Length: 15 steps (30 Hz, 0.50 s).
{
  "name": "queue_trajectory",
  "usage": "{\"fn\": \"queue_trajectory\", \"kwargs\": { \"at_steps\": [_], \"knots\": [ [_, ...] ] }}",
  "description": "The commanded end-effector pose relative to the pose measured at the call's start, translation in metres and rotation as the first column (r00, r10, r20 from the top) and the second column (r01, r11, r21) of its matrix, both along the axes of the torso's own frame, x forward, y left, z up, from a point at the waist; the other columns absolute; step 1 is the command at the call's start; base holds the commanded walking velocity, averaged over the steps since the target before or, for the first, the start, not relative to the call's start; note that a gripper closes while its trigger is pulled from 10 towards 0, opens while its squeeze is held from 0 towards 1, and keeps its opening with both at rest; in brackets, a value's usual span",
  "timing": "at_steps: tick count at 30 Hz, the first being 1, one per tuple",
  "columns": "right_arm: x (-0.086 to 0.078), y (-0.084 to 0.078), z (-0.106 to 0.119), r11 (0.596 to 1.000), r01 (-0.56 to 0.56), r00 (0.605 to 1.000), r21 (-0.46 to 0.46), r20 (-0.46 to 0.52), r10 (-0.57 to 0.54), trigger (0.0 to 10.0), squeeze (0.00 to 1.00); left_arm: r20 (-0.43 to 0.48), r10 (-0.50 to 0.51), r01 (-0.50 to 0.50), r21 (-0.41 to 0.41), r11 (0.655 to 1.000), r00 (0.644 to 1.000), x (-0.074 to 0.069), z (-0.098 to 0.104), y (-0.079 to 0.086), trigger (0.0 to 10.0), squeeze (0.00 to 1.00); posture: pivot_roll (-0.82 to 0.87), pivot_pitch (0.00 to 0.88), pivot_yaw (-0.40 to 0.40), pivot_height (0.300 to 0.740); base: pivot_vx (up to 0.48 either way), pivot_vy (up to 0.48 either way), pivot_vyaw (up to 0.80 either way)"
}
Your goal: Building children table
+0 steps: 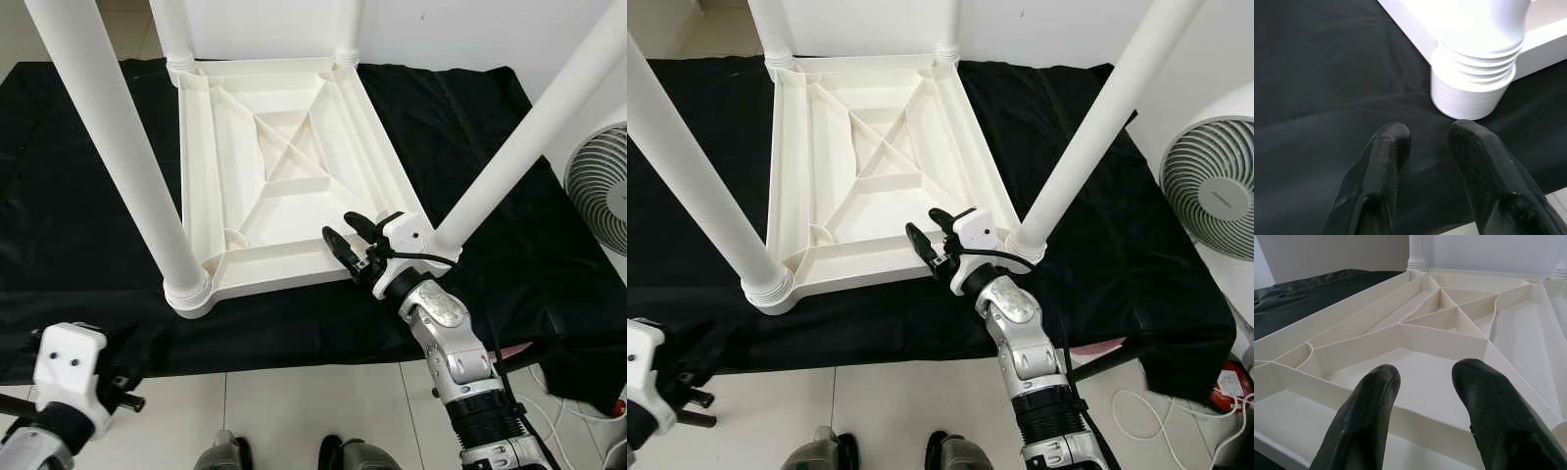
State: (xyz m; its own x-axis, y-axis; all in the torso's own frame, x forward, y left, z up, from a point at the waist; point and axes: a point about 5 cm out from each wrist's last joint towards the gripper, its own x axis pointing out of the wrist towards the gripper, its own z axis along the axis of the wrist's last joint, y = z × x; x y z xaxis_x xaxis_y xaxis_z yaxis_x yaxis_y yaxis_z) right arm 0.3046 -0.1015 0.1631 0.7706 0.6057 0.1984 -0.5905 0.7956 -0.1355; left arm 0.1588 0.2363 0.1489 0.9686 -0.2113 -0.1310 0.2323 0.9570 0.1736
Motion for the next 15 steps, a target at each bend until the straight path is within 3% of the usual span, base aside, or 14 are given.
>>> {"fn": "queue_trajectory", "kwargs": {
  "at_steps": [1, 10, 15],
  "knots": [
    [0.001, 0.001, -0.002, 1.000, -0.010, 1.000, -0.001, 0.000, 0.010, 10.0, 0.00, 0.001, 0.055, -0.055, 0.008, 0.998, 0.999, 0.003, -0.002, 0.008, 10.0, 0.00, 0.09, 0.160, -0.044, 0.740, 0.000, 0.000, 0.00],
    [-0.002, 0.003, -0.006, 1.000, -0.004, 1.000, 0.006, -0.009, 0.004, 10.0, 0.00, 0.069, 0.139, -0.143, 0.054, 0.988, 0.988, 0.024, 0.000, 0.015, 10.0, 0.00, 0.07, 0.167, -0.026, 0.740, 0.000, 0.000, 0.00],
    [-0.004, -0.001, -0.008, 1.000, 0.025, 1.000, 0.017, -0.012, -0.025, 10.0, 0.00, 0.109, 0.202, -0.208, 0.050, 0.977, 0.973, 0.044, 0.000, 0.014, 10.0, 0.00, 0.05, 0.166, -0.009, 0.740, 0.000, 0.000, 0.00]
  ]
}}
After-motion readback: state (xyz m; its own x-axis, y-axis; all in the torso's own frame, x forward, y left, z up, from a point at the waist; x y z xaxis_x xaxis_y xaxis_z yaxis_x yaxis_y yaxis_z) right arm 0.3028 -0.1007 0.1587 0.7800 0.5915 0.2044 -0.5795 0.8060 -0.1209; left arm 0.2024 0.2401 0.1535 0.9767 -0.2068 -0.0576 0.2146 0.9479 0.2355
